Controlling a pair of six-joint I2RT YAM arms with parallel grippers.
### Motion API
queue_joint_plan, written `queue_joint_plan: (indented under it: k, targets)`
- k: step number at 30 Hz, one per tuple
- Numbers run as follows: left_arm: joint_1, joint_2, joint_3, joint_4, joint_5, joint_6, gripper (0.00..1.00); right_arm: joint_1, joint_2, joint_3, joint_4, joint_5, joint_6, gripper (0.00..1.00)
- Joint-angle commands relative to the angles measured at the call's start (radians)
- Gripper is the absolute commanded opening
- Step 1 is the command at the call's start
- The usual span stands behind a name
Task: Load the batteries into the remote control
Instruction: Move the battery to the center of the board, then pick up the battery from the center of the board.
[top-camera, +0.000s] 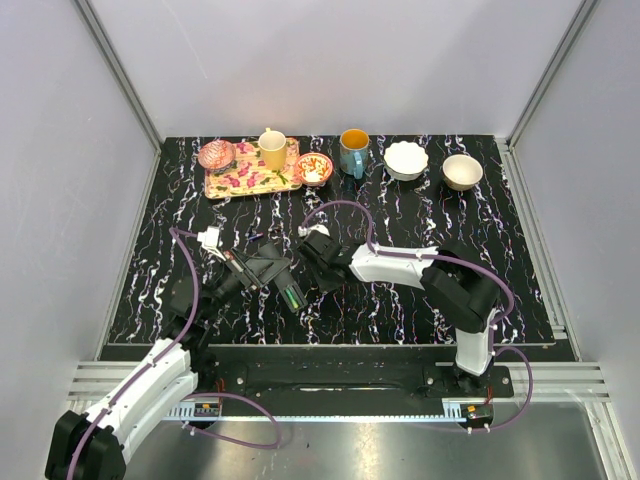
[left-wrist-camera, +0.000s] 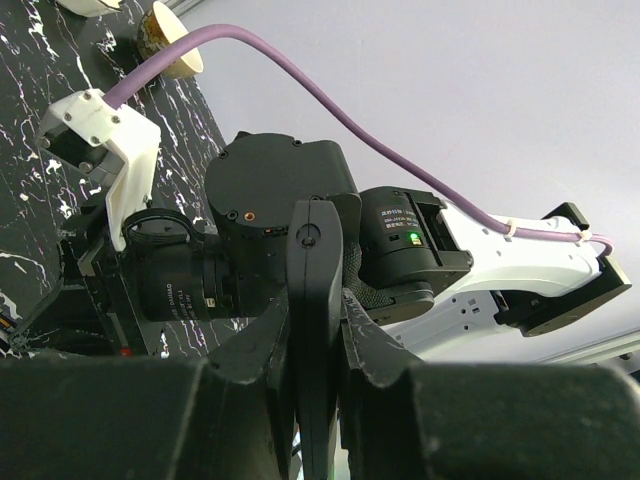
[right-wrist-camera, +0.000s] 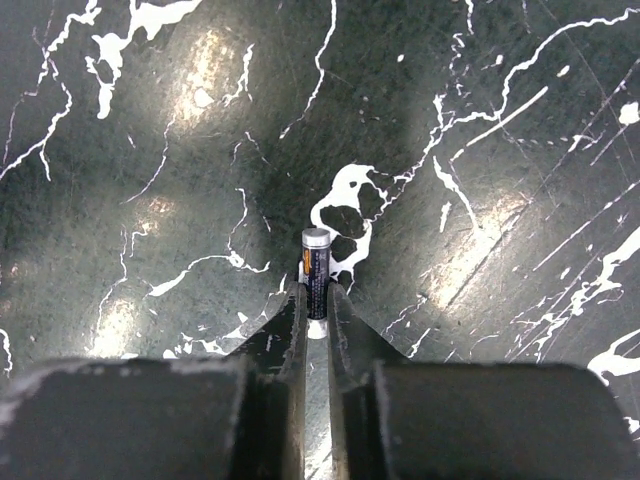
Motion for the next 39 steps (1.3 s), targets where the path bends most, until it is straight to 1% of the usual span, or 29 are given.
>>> queue_joint_plan:
  k: [1, 2, 8, 13, 18, 24, 25, 27, 28, 31, 34, 39]
  targets:
    - [0.001, -0.006, -0.002, 0.051, -0.012, 0.001, 0.0, 0.004, 0.031, -0.009, -0.027, 0.036, 0.041, 0.04]
    - [0.0, -0.004, -0.002, 0.053, -0.011, 0.002, 0.0, -0.002, 0.022, -0.021, -0.028, 0.042, 0.058, 0.0]
    - [-0.002, 0.019, -0.002, 0.09, 0.002, 0.008, 0.0, -0.103, -0.073, -0.101, -0.015, 0.052, 0.098, 0.0]
    - [-0.002, 0.085, -0.001, 0.146, 0.017, -0.008, 0.0, -0.174, -0.11, -0.109, -0.031, 0.065, 0.055, 0.0]
    - [-0.002, 0.149, 0.015, 0.202, 0.019, -0.021, 0.0, -0.204, -0.076, -0.035, -0.09, 0.151, -0.02, 0.0]
    - [-0.004, 0.163, 0.03, 0.203, 0.028, -0.021, 0.0, -0.226, 0.008, 0.032, -0.127, 0.161, -0.032, 0.0]
    - [-0.002, 0.162, 0.032, 0.2, 0.029, -0.018, 0.0, -0.226, 0.014, 0.034, -0.127, 0.159, -0.031, 0.01]
    - [-0.002, 0.153, 0.032, 0.185, 0.028, -0.013, 0.0, -0.226, 0.014, 0.031, -0.128, 0.15, -0.023, 0.09]
    - [-0.002, 0.148, 0.032, 0.182, 0.025, -0.01, 0.0, -0.226, 0.013, 0.028, -0.127, 0.148, -0.02, 0.18]
    - [-0.004, 0.142, 0.029, 0.17, 0.022, -0.005, 0.0, -0.226, 0.007, 0.022, -0.13, 0.147, -0.014, 0.28]
    - [-0.002, 0.145, 0.022, 0.173, 0.02, -0.005, 0.0, -0.226, -0.001, 0.019, -0.137, 0.145, -0.014, 0.32]
    - [-0.004, 0.151, 0.016, 0.189, 0.022, -0.01, 0.0, -0.226, -0.009, 0.017, -0.148, 0.132, -0.014, 0.32]
